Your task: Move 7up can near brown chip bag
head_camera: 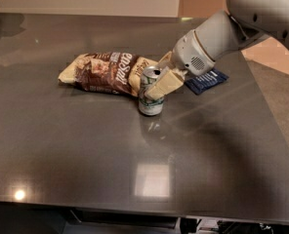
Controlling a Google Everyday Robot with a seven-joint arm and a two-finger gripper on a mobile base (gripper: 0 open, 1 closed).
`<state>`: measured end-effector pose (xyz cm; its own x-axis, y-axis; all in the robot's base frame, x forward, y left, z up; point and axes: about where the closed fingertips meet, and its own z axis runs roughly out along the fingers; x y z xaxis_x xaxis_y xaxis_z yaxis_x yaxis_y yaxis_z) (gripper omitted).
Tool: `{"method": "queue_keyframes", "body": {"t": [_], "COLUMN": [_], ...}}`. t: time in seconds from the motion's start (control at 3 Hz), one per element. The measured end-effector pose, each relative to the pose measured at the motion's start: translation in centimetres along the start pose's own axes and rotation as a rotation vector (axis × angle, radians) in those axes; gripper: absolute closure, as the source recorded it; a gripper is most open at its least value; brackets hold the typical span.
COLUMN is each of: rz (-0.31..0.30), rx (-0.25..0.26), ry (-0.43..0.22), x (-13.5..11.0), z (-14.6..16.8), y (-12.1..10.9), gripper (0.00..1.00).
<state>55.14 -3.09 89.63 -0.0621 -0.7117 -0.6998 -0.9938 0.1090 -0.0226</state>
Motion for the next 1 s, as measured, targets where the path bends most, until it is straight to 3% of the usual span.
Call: {"method": "queue_keyframes", "body": {"t": [0.33,0.67,1.0], "rz": [-0.002,-0.004,-0.004], "rx": [-0.003,-0.006,-0.006], "ry": [0.001,0.001,0.001], "x": [-0.08,-0.16,-0.16], "z": [0.13,0.28,0.29], "y": [0.09,0.14,0.15], "gripper": [0.13,0.00,0.00]}}
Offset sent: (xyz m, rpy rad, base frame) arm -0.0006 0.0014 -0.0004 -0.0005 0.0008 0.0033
